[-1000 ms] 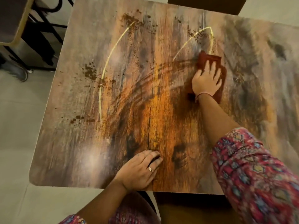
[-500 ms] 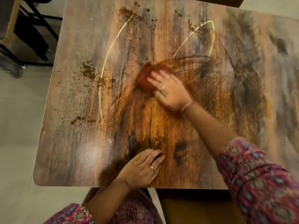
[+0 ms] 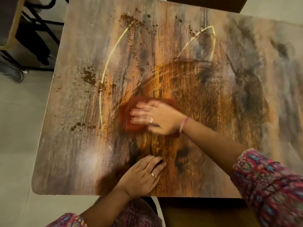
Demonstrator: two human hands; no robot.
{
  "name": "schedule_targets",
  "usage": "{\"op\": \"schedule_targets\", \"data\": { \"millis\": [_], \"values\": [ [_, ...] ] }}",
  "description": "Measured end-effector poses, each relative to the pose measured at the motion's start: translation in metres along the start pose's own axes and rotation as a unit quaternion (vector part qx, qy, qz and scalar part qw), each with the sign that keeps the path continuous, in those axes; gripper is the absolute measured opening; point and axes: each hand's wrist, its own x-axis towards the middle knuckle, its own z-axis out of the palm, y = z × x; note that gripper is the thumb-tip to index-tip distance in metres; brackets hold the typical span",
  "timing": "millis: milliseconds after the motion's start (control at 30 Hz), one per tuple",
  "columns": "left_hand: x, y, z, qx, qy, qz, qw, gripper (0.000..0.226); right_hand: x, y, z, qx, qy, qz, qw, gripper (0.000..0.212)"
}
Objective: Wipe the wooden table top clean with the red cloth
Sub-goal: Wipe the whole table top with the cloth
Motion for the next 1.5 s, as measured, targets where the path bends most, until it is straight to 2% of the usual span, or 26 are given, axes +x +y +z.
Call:
{"op": "schedule_targets", "data": {
  "millis": [67,100,133,167,233,267,300,333,467,500,533,633,667,700,767,833,900,1033,1100,1133,1167,1267,1333,1433,1500],
  "values": [
    [0.002,-0.001,0.000,-0.008,0.000,0.001,1.000,0.040,-0.011,0.050,-0.013,0.016,0.050,0.194,0.980,0.057],
    [0.004,-0.002,-0.001,-0.017,0.007,0.000,1.000,0.039,-0.020,0.075,-0.019,0.026,0.085,0.301,0.949,0.057],
    [0.007,-0.004,-0.002,-0.028,0.014,0.001,1.000,0.038,-0.032,0.099,-0.025,0.041,0.128,0.408,0.903,0.057],
    [0.013,-0.007,-0.004,-0.038,0.021,0.004,0.999,0.037,-0.045,0.120,-0.030,0.061,0.171,0.509,0.841,0.056],
    [0.031,-0.021,-0.010,-0.043,0.036,0.003,0.998,0.034,-0.068,0.150,-0.035,0.100,0.227,0.667,0.702,0.054],
    [0.043,-0.031,-0.014,-0.045,0.046,-0.006,0.998,0.034,-0.077,0.160,-0.036,0.111,0.239,0.718,0.645,0.054],
    [0.057,-0.043,-0.017,-0.046,0.056,-0.017,0.997,0.033,-0.082,0.166,-0.037,0.118,0.244,0.748,0.605,0.054],
    [0.072,-0.056,-0.021,-0.044,0.066,-0.028,0.996,0.033,-0.083,0.170,-0.037,0.121,0.246,0.763,0.585,0.054],
    [0.121,-0.097,-0.033,-0.021,0.073,-0.034,0.997,0.033,-0.063,0.170,-0.048,0.143,0.244,0.789,0.546,0.055],
    [0.128,-0.103,-0.032,-0.027,0.069,-0.036,0.997,0.032,-0.052,0.164,-0.051,0.140,0.244,0.781,0.557,0.054],
    [0.132,-0.107,-0.030,-0.040,0.064,-0.048,0.996,0.033,-0.040,0.154,-0.051,0.132,0.246,0.755,0.594,0.054],
    [0.131,-0.108,-0.025,-0.064,0.046,-0.092,0.993,0.038,-0.010,0.092,-0.032,0.098,0.241,0.577,0.775,0.052],
    [0.130,-0.109,-0.022,-0.061,0.042,-0.096,0.993,0.040,-0.006,0.065,-0.021,0.096,0.233,0.523,0.814,0.050],
    [0.129,-0.109,-0.020,-0.060,0.040,-0.096,0.993,0.040,-0.007,0.042,-0.012,0.094,0.224,0.484,0.841,0.049],
    [0.130,-0.109,-0.017,-0.058,0.038,-0.092,0.993,0.040,-0.018,0.026,-0.003,0.102,0.202,0.442,0.868,0.047],
    [0.131,-0.108,-0.016,-0.045,0.036,-0.083,0.995,0.040,-0.026,0.056,-0.011,0.092,0.197,0.431,0.876,0.046],
    [0.130,-0.108,-0.016,-0.030,0.036,-0.081,0.996,0.041,-0.026,0.107,-0.030,0.072,0.212,0.474,0.852,0.045],
    [0.130,-0.108,-0.015,-0.038,0.039,-0.084,0.995,0.042,-0.027,0.209,-0.073,0.101,0.248,0.640,0.720,0.048],
    [0.131,-0.109,-0.015,-0.032,0.043,-0.081,0.995,0.043,-0.016,0.220,-0.078,0.116,0.250,0.682,0.678,0.050],
    [0.132,-0.110,-0.015,-0.026,0.043,-0.077,0.996,0.043,-0.009,0.211,-0.074,0.110,0.251,0.678,0.682,0.050],
    [0.131,-0.110,-0.015,-0.020,0.046,-0.072,0.996,0.043,-0.001,0.193,-0.067,0.101,0.253,0.653,0.706,0.050],
    [0.130,-0.109,-0.014,-0.004,0.052,-0.057,0.997,0.043,0.004,0.104,-0.034,0.094,0.238,0.514,0.819,0.047],
    [0.129,-0.109,-0.013,-0.002,0.052,-0.065,0.997,0.042,-0.005,0.058,-0.016,0.085,0.205,0.442,0.869,0.048],
    [0.129,-0.109,-0.012,-0.008,0.042,-0.071,0.997,0.042,-0.015,0.079,-0.023,0.087,0.178,0.389,0.900,0.048],
    [0.129,-0.109,-0.012,-0.006,0.042,-0.068,0.997,0.042,-0.013,0.129,-0.042,0.071,0.182,0.415,0.888,0.046]
  ]
}}
